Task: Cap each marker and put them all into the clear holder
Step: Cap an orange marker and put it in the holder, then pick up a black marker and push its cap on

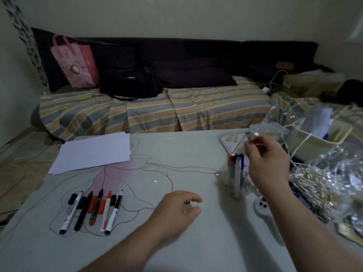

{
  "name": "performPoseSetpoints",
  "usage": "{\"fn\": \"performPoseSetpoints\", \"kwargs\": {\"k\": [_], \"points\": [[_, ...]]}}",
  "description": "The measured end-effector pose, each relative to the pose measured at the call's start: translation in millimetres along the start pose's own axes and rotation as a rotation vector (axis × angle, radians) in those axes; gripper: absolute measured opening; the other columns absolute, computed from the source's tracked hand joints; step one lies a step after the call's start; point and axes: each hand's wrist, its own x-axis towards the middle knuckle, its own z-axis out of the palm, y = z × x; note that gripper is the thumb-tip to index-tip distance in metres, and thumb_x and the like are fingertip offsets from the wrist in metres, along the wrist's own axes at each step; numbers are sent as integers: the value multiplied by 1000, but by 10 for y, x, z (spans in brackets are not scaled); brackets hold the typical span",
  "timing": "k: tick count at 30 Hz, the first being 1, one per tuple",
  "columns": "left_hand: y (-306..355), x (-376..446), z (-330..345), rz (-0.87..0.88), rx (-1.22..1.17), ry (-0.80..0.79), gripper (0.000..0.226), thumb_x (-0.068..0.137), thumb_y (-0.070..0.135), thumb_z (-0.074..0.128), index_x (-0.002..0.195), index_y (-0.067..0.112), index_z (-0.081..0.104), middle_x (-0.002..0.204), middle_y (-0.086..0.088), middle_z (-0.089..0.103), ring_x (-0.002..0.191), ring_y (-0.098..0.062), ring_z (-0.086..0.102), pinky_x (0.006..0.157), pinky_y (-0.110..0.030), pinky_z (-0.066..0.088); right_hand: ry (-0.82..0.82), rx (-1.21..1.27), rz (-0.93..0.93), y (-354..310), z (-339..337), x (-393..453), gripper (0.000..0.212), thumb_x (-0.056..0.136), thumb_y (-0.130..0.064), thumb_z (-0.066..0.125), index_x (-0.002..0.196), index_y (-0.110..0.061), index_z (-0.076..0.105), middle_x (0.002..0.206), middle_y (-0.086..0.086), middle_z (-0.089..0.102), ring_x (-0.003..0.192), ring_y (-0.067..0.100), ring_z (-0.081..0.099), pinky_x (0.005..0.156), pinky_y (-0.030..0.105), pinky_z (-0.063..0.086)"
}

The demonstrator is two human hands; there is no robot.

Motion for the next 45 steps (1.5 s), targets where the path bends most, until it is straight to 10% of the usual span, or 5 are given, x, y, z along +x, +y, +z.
{"fn": "performPoseSetpoints", "kwargs": {"k": [10, 17, 28, 35, 45], "points": [[-69, 59, 20, 89, 97, 14, 27, 89, 41, 59, 113, 39, 71, 115, 28, 67, 113, 7, 52, 101, -15, 39, -238, -661, 0, 302, 113, -20, 48, 102, -24, 50, 141, -42, 28, 86, 2, 60, 68, 30, 55, 52, 36, 42], [-197, 49, -31, 132, 152, 18, 25, 88, 41, 60, 110, 39, 71, 114, 27, 67, 111, 5, 53, 102, -13, 37, -271, -645, 61, 326, 125, -74, 5, 103, -36, 43, 107, -33, 43, 72, -2, 52, 65, 27, 55, 54, 36, 48], [-687, 52, -463, -57, 246, 113, 16, 85, 38, 65, 81, 54, 63, 94, 29, 63, 104, 3, 50, 93, -18, 40, -151, -492, -214, 24, 384, -255, 18, 90, -24, 63, 106, -27, 71, 111, -5, 65, 92, 24, 66, 70, 35, 50], [-1206, -136, -1063, -274, 310, 296, 59, 74, -14, 52, 99, 32, 78, 102, 6, 59, 107, -20, 49, 89, -28, 42, -802, -491, -270, -142, 1330, -959, 42, 93, -44, 41, 124, -32, 65, 126, -6, 61, 119, 26, 49, 99, 41, 47], [-1662, -589, -1510, -435, 382, 342, 36, 93, 11, 57, 106, 38, 77, 106, 4, 62, 110, -24, 51, 102, -40, 46, -1179, -420, -411, -613, 2202, -1769, 50, 95, -57, 45, 140, -36, 48, 134, 3, 48, 121, 28, 42, 98, 49, 45]]}}
